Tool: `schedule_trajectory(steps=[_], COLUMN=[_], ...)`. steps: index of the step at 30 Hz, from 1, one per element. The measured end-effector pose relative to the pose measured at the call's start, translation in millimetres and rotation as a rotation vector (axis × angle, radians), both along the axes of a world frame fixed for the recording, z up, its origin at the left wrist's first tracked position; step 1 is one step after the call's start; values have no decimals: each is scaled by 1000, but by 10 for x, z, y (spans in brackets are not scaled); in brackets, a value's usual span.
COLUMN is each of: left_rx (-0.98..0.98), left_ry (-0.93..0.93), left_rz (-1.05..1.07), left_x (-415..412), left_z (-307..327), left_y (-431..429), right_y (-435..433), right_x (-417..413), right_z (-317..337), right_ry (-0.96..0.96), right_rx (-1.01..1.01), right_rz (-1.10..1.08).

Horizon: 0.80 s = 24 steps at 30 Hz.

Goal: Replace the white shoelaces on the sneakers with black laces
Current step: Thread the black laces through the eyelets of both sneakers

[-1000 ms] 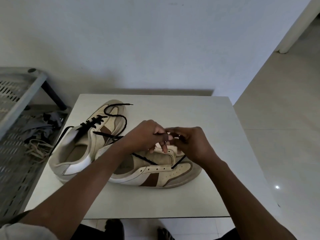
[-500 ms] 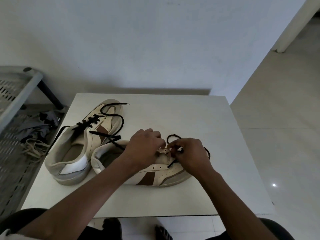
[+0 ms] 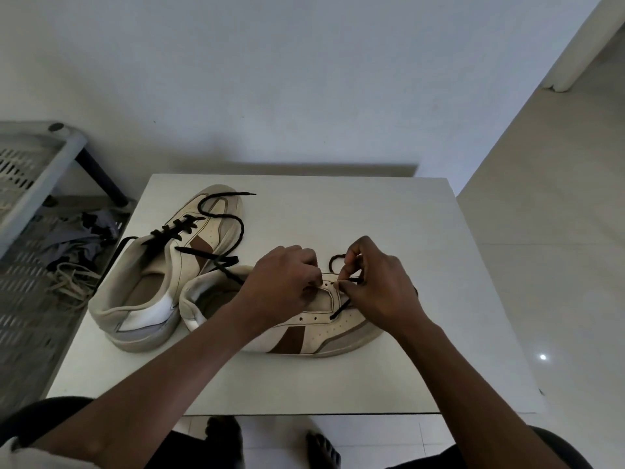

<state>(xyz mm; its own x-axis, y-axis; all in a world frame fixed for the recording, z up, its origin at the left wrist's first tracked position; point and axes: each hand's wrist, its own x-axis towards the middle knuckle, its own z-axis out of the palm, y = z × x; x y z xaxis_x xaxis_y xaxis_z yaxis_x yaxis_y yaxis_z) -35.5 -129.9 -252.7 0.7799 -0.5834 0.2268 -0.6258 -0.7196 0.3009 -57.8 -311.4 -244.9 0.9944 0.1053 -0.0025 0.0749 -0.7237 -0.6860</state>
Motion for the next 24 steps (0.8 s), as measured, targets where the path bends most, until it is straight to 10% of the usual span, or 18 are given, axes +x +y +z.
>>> schedule_trajectory(steps=[24], left_rx=[52], left_ry=[-178], left_rz=[11], left_x=[-66], left_z=[-26], left_y=[8], right_y=[166], right_x=[2], right_z=[-49], right_ry=[-65], right_rx=[-166], right_rz=[87])
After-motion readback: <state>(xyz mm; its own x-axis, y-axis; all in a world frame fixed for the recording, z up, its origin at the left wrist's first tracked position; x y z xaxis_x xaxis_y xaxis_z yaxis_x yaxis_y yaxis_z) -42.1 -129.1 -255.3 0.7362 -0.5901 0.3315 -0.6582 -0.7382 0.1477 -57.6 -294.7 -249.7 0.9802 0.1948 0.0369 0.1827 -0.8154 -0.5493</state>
